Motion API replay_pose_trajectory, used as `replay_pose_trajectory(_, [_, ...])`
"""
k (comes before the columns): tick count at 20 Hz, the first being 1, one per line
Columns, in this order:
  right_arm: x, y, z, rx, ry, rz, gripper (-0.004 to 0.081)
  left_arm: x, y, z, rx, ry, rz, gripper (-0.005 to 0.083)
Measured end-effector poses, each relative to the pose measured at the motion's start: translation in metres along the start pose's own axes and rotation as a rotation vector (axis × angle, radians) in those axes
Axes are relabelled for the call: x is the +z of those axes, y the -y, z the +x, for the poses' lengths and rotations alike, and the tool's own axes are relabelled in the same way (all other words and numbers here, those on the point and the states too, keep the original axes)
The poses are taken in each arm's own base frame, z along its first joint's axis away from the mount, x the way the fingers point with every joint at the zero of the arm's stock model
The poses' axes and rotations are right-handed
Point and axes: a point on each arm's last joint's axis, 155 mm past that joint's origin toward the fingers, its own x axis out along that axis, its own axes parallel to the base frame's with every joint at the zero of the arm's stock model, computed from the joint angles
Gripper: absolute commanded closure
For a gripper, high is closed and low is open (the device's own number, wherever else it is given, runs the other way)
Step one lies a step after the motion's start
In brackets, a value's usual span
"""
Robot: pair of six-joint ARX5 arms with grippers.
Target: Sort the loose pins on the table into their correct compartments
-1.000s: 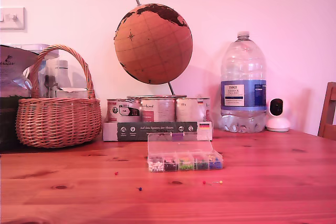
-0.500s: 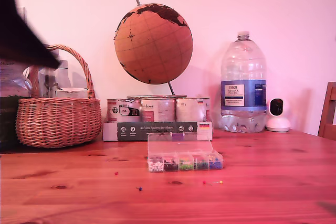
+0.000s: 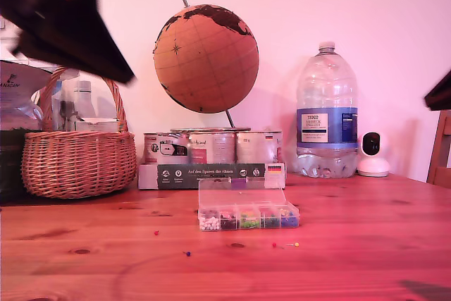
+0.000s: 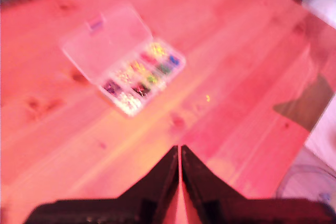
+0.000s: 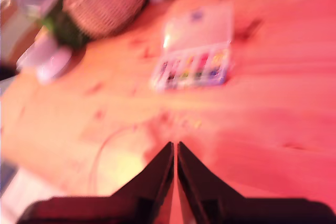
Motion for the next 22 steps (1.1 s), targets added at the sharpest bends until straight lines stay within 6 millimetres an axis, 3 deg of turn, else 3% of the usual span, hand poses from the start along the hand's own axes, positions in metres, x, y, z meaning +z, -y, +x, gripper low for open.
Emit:
replay_pose_trajectory(3, [0.007, -0.014, 0.002, 0.007, -0.091, -0.069, 0.0782, -0.001, -0.004, 0.010, 0.001, -0.033, -0.038, 0.0797])
replay_pose_trajectory(7, [0.004, -0.010, 0.012, -0.050, -0.241, -0.205, 0.0782, 0.001, -0.009, 0.019, 0.014, -0.057, -0.095, 0.0797])
replay_pose_trajectory(15, [-0.039, 0.012, 0.036, -0.102, -0.513, -0.195, 0.0782, -0.009, -0.025, 0.040, 0.099, -0.229, -0.228, 0.0797])
replay_pose_trajectory(19, [-0.031, 0.009, 0.043, -0.084, -0.478, -0.203, 0.0782, -0.005, -0.025, 0.062, 0.055, -0.233, -0.234, 0.0797])
replay_pose_trajectory(22, [-0.024, 0.007, 0.047, -0.077, -0.446, -0.214, 0.0782, 0.007, -0.024, 0.062, 0.057, -0.201, -0.280, 0.0778])
